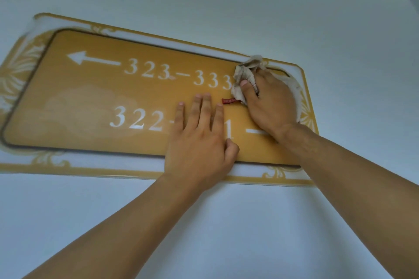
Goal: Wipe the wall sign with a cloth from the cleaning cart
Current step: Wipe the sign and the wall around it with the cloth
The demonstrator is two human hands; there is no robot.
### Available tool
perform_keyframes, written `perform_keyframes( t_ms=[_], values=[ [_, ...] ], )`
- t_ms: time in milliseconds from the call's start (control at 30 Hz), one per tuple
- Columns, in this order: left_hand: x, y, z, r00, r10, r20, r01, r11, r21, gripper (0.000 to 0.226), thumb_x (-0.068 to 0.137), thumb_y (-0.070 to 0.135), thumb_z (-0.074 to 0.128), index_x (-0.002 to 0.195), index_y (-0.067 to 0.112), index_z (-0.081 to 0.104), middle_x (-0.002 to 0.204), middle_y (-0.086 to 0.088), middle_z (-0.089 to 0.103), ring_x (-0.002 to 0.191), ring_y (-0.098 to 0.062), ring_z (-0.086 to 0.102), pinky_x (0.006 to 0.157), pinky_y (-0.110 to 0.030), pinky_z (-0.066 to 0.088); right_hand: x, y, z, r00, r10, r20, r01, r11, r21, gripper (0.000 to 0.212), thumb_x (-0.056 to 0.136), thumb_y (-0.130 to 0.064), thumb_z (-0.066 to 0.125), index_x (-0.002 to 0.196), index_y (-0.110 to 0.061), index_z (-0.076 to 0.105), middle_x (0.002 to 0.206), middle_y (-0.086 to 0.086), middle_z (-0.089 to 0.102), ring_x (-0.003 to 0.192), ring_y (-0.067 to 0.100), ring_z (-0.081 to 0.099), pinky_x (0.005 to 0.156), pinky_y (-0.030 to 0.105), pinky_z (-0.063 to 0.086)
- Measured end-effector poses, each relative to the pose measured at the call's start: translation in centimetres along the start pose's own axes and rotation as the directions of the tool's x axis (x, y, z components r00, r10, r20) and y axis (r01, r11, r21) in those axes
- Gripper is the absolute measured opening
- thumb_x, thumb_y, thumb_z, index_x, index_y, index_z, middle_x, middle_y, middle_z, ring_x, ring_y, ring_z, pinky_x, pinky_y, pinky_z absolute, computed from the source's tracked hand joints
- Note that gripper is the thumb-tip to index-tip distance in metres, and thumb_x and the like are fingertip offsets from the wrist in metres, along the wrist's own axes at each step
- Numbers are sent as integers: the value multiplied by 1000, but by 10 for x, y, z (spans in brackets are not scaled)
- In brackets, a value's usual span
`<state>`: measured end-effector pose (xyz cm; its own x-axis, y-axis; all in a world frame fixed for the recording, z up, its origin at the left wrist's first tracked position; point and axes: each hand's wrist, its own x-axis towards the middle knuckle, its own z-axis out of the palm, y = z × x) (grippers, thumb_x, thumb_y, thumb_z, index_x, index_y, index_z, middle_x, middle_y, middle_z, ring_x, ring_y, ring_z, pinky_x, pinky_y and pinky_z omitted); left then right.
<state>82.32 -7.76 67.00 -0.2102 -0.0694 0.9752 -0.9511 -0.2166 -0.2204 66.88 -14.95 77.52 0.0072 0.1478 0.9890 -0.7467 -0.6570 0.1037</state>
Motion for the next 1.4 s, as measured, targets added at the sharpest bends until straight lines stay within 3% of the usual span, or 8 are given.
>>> perform_keyframes(
  t_ms=[133,433,600,800,1100,1400],
  values=[
    [-7,1,0,1000,5,13,-6,1000,6,77,91,47,22,158,10,22,167,-19,14,156,-32,6,124,-57,5,-11,-5,0,1000,-22,7,22,1000,-14,50,102,-47,33,139,-20,54,145,4,53,124,25,54,103,42,43],
    [-33,2,-4,998,42,52,-46,997,68,73,93,46,33,154,6,32,164,-21,24,154,-35,16,122,-58,14,-43,-16,-2,996,-94,7,94,996,8,47,103,-46,36,144,-26,48,151,1,47,141,21,39,114,43,32],
    [-52,7,-21,999,14,44,-10,997,-78,68,85,36,44,143,2,47,155,-23,39,149,-37,28,122,-55,19,-65,-25,-1,995,-88,56,87,996,21,47,104,-45,36,145,-26,47,152,-1,46,147,16,30,117,37,27],
    [-148,-10,-11,979,203,-9,-202,973,-109,67,72,30,58,131,0,62,148,-26,49,145,-40,38,114,-59,34,-82,-36,-1,997,-45,64,47,998,-32,49,104,-45,33,146,-24,45,154,-1,44,148,16,27,119,37,24],
    [-170,-15,-9,968,212,136,-208,977,-41,80,80,38,51,150,2,41,162,-22,28,152,-37,23,116,-60,28,-94,-44,-4,998,-40,58,41,999,-19,50,105,-45,33,147,-21,45,154,4,44,148,19,29,119,39,25],
    [-168,-12,-9,966,208,153,-210,978,-1,77,82,37,50,149,1,41,162,-23,28,153,-38,20,117,-63,28,-108,-43,-3,991,-106,78,111,992,-64,49,105,-42,33,148,-22,44,154,2,43,149,20,26,119,40,26]
  ],
)
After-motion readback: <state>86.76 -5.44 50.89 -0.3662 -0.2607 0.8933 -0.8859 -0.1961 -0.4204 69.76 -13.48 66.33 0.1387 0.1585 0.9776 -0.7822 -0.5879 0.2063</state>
